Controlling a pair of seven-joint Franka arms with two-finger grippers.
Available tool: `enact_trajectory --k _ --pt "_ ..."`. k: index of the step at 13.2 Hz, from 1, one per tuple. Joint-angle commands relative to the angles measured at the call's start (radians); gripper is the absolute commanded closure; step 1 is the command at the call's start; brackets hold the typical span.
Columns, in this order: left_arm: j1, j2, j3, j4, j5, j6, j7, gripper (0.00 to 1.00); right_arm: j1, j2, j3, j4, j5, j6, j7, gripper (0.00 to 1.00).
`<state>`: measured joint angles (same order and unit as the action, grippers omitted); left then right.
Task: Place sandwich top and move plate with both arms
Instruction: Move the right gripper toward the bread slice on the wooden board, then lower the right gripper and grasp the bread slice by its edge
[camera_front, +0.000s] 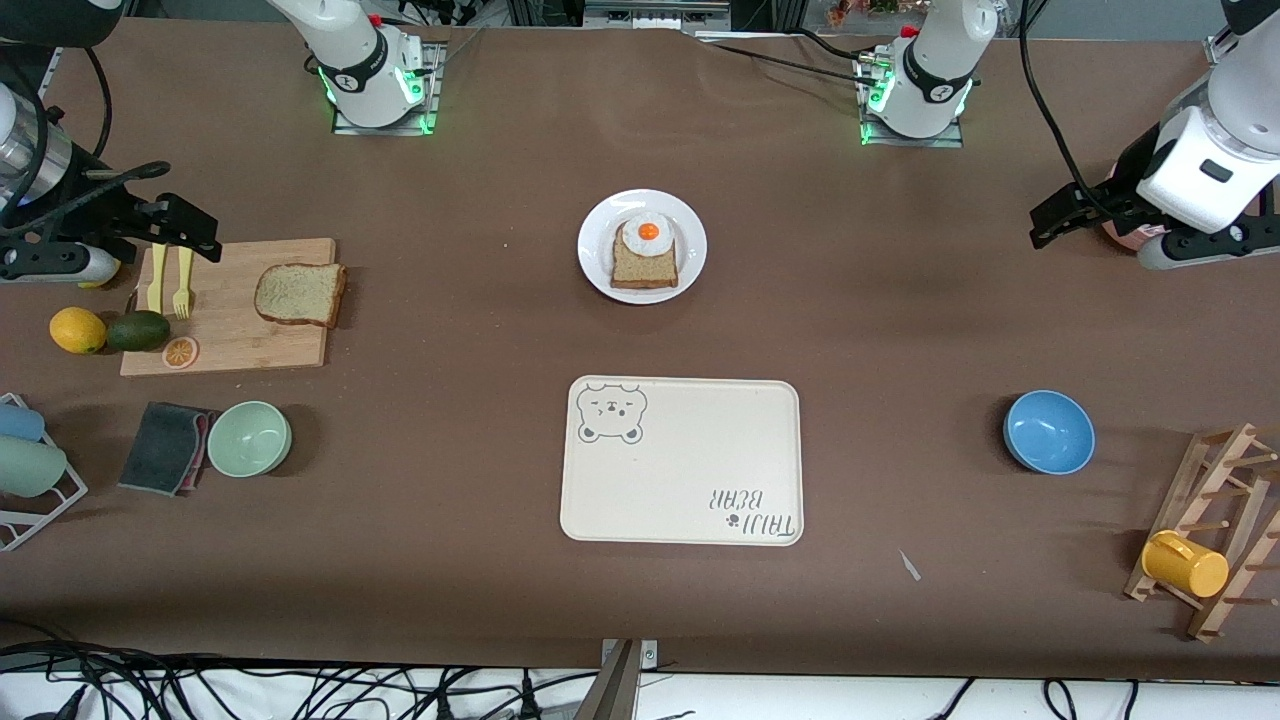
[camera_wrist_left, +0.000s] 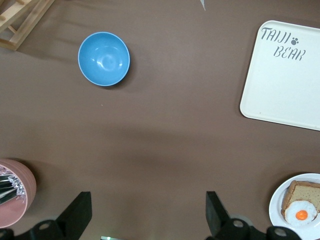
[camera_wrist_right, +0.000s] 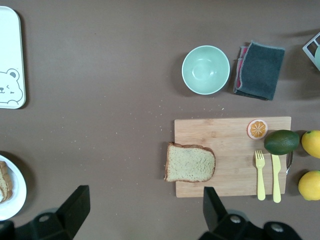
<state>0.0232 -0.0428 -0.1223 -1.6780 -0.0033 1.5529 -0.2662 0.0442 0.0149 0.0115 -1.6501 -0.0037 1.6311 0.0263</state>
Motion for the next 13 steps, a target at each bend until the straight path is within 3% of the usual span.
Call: enact_trajectory --k 1,10,13 --pt "0.006 -0.011 -0.01 0.003 -0.009 0.0 -0.005 0.0 -0.017 -0.05 0.012 -0.06 0.019 0.004 0.015 0.0" --pt "0.007 -0.012 -0.008 0.003 -0.009 -0.002 -0.005 0.0 -0.015 -0.053 0.025 -0.154 0.002 0.051 0.014 0.0" --pt "0.007 -0.011 -0.007 0.003 -0.009 -0.002 -0.005 0.0 -0.015 -0.098 0.031 -0.339 0.002 0.232 0.015 0.0"
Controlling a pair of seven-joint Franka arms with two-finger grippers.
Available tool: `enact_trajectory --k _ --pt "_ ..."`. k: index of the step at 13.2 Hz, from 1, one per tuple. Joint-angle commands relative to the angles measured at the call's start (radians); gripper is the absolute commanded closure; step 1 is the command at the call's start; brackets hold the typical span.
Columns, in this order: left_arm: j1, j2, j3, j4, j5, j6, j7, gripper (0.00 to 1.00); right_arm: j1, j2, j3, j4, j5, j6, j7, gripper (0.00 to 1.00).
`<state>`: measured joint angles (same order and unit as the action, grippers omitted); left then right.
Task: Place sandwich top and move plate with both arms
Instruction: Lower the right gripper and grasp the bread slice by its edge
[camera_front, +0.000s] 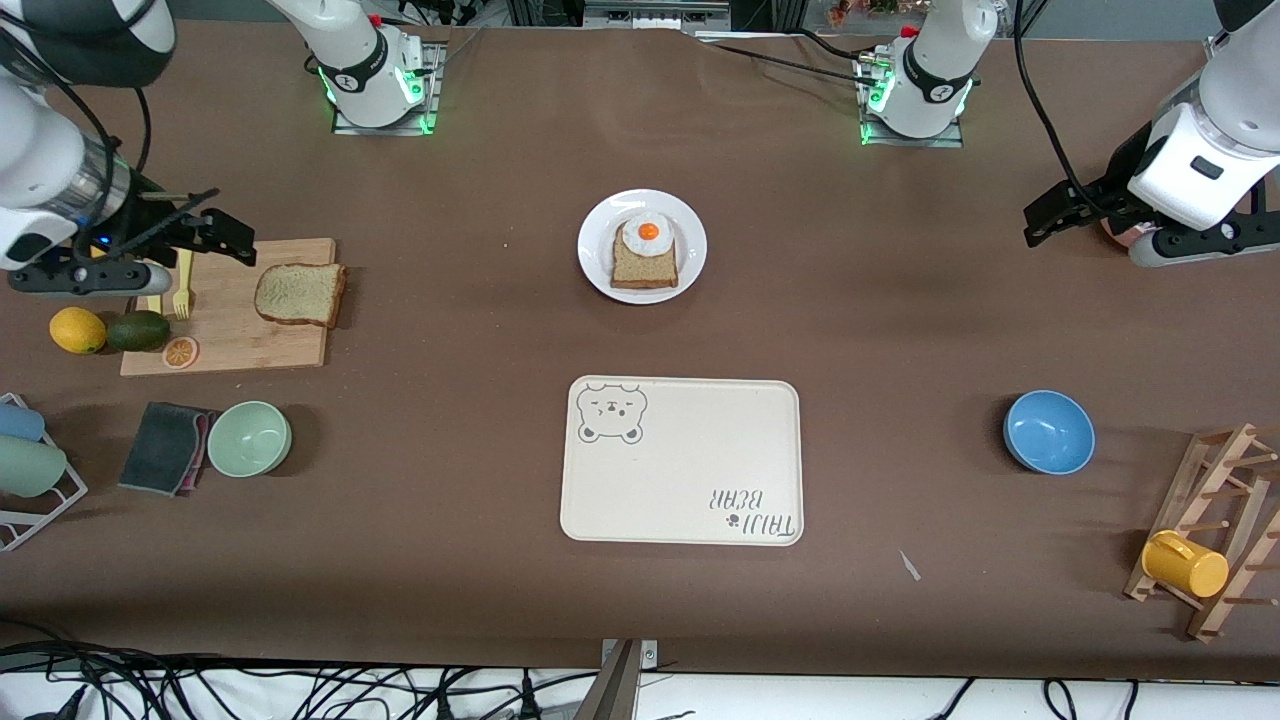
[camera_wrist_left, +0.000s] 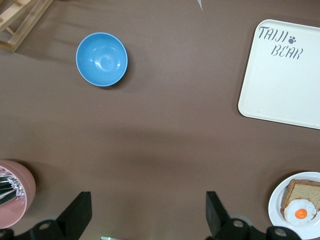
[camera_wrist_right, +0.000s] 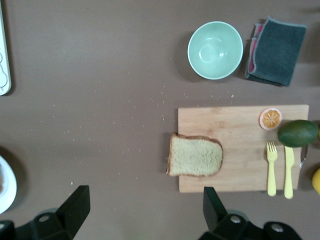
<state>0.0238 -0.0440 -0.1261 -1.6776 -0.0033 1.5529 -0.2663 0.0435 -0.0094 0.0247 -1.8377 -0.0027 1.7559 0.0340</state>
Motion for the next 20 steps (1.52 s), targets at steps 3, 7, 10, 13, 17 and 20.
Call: enact_trajectory --k 3,7,10,13,17,20 --pt "0.007 -0.011 -0.003 0.002 -0.009 0.0 -0.005 0.0 -0.014 -0.081 0.061 -0.294 -0.013 0.265 0.059 0.0" --pt "0.007 -0.01 -0.003 0.002 -0.009 -0.004 -0.005 0.0 -0.013 -0.031 0.146 -0.428 -0.319 0.315 0.311 0.0" --pt "0.007 -0.007 0.002 0.004 -0.009 -0.004 -0.005 0.0 -0.011 0.064 0.159 -0.445 -0.396 0.316 0.326 0.0" --pt "0.007 -0.008 -0.001 0.004 -0.009 -0.004 -0.005 0.0 -0.001 0.145 0.17 -0.468 -0.569 0.316 0.54 0.0" --pt "0.007 -0.01 -0.004 0.004 -0.009 -0.007 -0.005 0.0 0.033 0.247 0.169 -0.491 -0.719 0.33 0.715 0.0" --pt "0.007 -0.01 -0.004 0.004 -0.009 -0.008 -0.005 0.0 0.039 0.299 0.166 -0.492 -0.76 0.344 0.832 0.01"
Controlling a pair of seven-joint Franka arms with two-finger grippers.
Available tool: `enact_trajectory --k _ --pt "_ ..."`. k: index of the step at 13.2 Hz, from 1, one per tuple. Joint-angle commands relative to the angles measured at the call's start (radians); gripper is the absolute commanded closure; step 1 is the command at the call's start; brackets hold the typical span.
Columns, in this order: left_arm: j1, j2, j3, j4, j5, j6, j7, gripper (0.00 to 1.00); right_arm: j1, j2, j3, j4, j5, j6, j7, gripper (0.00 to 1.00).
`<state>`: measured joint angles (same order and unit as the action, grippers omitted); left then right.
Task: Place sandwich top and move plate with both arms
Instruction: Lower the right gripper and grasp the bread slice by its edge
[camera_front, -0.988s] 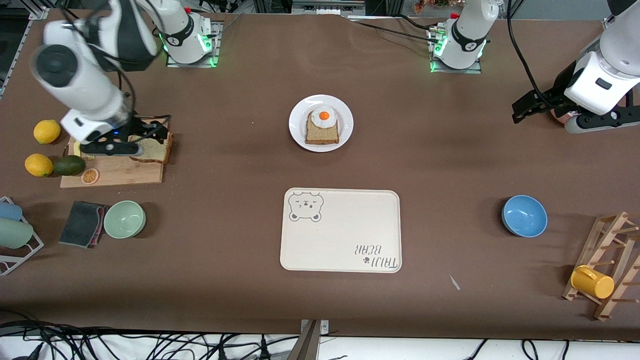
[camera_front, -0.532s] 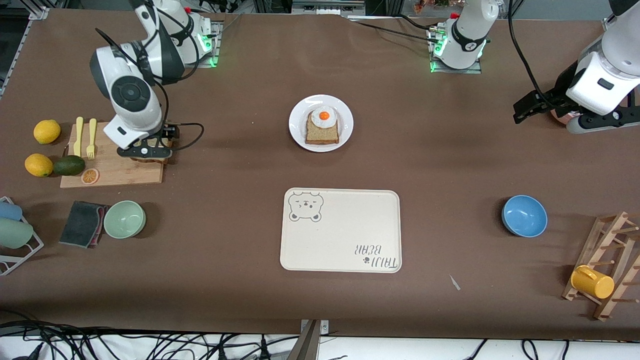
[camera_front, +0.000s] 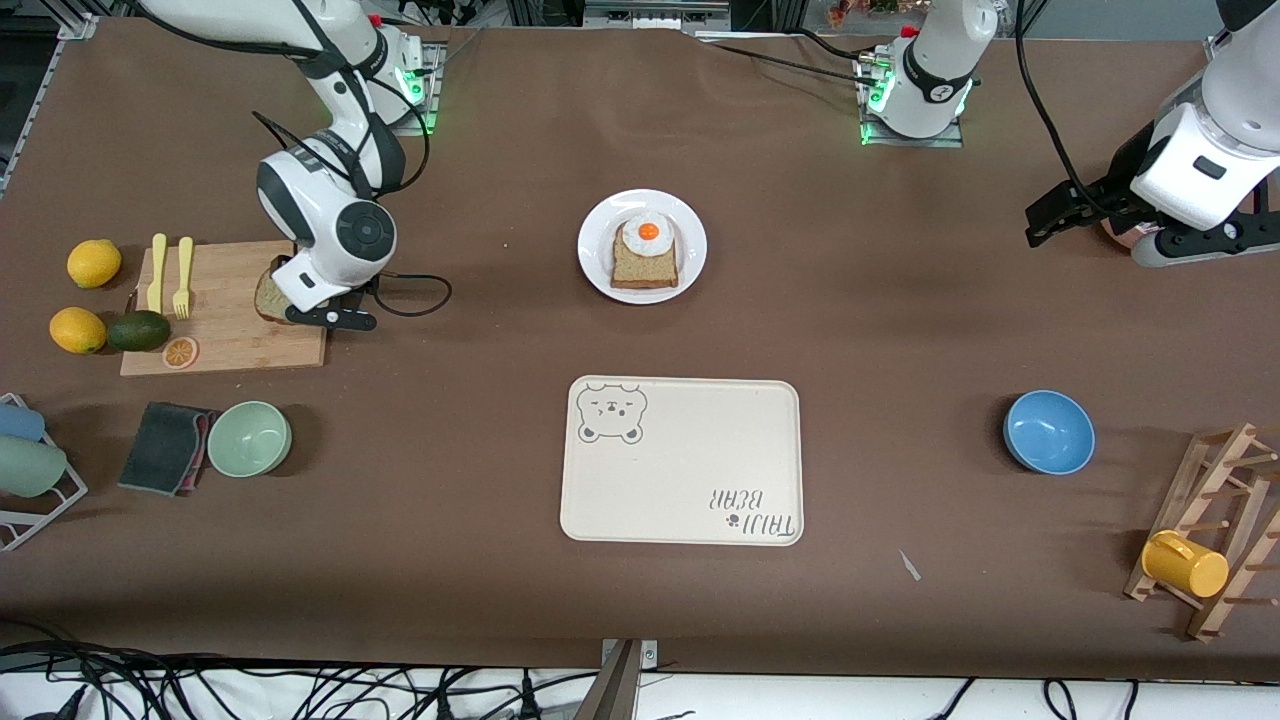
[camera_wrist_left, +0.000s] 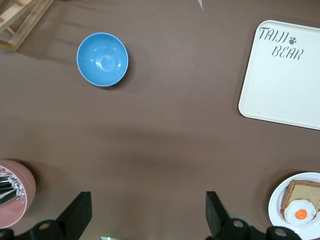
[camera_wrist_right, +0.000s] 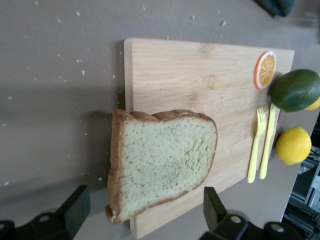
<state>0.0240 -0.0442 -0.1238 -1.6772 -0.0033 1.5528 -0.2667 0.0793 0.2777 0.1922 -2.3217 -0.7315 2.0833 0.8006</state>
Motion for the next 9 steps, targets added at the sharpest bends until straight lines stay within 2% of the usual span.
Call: enact_trajectory --k 1,2,4,6,9 --pt "0.007 -0.011 -0.007 0.004 -0.009 -0.008 -0.005 0.0 0.004 0.021 -0.014 -0.008 -0.031 0.023 0.071 0.02" --pt "0.007 -0.013 -0.008 0.004 -0.009 -0.01 -0.006 0.0 0.004 0.038 -0.022 -0.008 -0.031 0.029 0.074 0.08" --pt "0.007 -0.013 -0.008 0.004 -0.009 -0.01 -0.006 0.0 0.004 0.051 -0.023 -0.01 -0.031 0.032 0.074 0.08" --pt "0.007 -0.014 -0.01 0.004 -0.009 -0.01 -0.006 0.0 0.004 0.051 -0.023 -0.013 -0.031 0.032 0.074 0.13" --pt "0.005 -0.014 -0.014 0.004 -0.011 -0.01 -0.006 0.0 0.002 0.049 -0.042 -0.011 -0.029 0.023 0.068 0.14"
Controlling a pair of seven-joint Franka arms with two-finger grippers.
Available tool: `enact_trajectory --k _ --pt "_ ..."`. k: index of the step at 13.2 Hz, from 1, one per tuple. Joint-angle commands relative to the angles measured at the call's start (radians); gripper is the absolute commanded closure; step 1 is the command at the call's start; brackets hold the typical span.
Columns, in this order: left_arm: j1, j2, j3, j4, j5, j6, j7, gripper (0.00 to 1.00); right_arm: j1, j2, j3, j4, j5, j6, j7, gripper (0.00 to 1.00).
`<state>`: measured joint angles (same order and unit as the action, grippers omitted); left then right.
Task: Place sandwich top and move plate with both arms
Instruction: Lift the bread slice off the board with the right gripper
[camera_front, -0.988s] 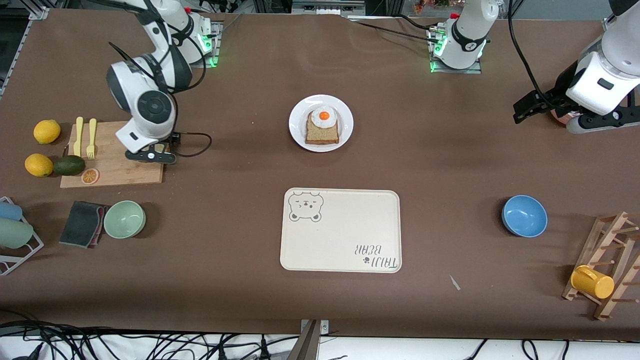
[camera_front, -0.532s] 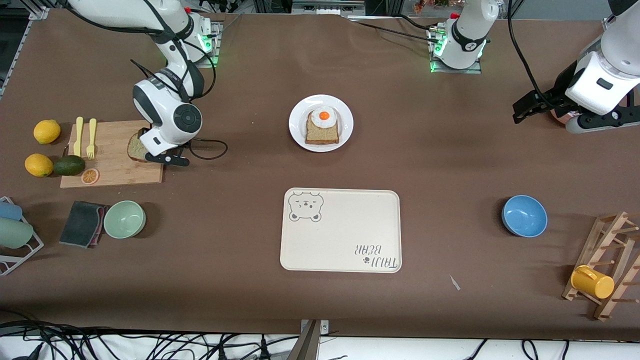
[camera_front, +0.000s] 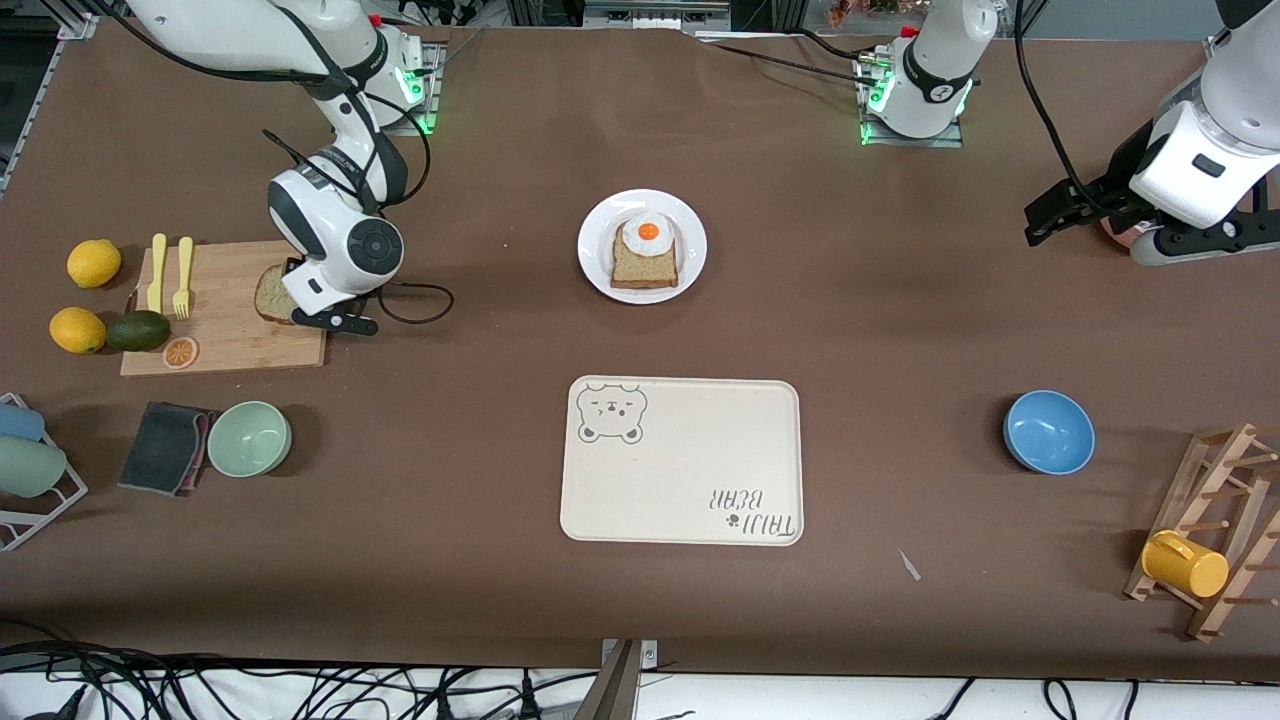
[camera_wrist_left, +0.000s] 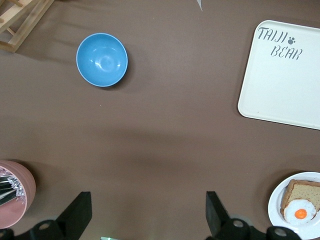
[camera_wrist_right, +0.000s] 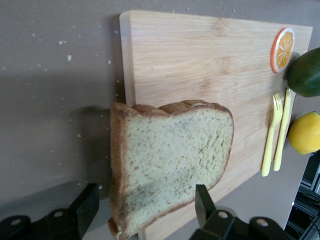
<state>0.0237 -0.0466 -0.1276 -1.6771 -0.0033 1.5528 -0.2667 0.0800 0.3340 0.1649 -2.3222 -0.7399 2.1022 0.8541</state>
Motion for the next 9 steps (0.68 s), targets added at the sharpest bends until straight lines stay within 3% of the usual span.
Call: enact_trajectory --k 1,9 --pt "0.005 -0.012 -0.013 0.004 -0.009 -0.01 -0.006 0.0 0.001 -0.006 -0.015 -0.011 -0.019 0.004 0.02 0.16" --pt "0.007 -0.01 -0.009 0.004 -0.009 -0.014 -0.005 0.0 0.003 0.033 -0.016 0.0 -0.019 0.016 0.019 0.32"
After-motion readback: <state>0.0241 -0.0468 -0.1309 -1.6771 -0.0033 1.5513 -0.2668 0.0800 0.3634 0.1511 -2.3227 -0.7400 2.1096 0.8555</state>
